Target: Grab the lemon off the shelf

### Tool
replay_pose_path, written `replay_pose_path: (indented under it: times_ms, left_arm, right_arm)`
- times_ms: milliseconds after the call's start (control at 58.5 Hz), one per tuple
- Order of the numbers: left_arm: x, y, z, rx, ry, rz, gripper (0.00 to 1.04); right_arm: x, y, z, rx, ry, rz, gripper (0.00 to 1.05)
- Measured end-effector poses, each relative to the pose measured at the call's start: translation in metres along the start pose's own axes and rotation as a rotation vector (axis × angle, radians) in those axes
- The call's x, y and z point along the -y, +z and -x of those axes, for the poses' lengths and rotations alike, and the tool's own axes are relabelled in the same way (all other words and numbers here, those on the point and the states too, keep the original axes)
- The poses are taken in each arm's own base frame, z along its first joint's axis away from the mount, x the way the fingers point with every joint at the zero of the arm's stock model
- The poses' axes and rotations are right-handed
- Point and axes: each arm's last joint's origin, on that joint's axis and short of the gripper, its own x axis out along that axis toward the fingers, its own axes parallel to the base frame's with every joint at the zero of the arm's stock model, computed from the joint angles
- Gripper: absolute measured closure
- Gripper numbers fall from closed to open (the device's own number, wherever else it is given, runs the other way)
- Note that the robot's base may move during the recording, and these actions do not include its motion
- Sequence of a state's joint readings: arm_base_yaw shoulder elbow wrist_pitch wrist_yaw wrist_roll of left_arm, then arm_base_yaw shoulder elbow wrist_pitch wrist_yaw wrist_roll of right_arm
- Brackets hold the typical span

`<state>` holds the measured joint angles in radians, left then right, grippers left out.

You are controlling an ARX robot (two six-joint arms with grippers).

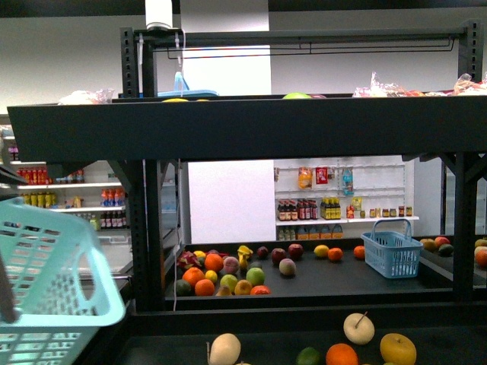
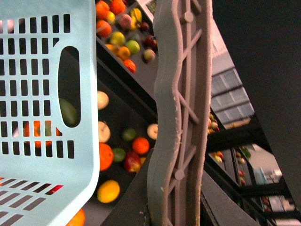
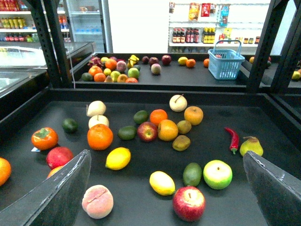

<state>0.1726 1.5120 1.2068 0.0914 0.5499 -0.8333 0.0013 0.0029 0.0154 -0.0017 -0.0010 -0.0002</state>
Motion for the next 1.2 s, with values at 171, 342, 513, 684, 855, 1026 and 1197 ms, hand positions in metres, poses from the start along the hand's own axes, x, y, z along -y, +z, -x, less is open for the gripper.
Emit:
replay_pose_path:
  times_ms: [171,342,513,684,855,1026,1197]
  left_arm:
    - [0.022,-0.043,-0.021,-0.122,-0.068,-0.02,0.92]
    - [0.034,-0.079,-0.043,-0.207,-0.098,-0.026,0.92]
    - [0.042,-0.11,-0.062,-0.283,-0.117,-0.037,0.92]
    - [0.048,-0.137,-0.075,-0.354,-0.135,-0.045,0.92]
    - [0.049,-0.151,-0.082,-0.383,-0.136,-0.043,0.92]
    - [0.056,-0.16,-0.085,-0.379,-0.155,-0.052,0.93]
    - [0.06,-0.168,-0.087,-0.406,-0.177,-0.057,0.93]
  right_arm:
    - [0.0,0.0,0.0,0.0,0.0,0.0,0.07]
    - [0.0,0.0,0.0,0.0,0.0,0.0,0.07]
    - [0.0,0.0,0.0,0.0,0.0,0.0,0.07]
    - [0.0,0.0,0.0,0.0,0.0,0.0,0.07]
    - [0.0,0.0,0.0,0.0,0.0,0.0,0.07]
    - [0.0,-0.002,-0.001,-0.037,-0.012,-0.011,0.07]
    - [0.004,-0.004,-0.021,-0.317,-0.053,-0.097,0.07]
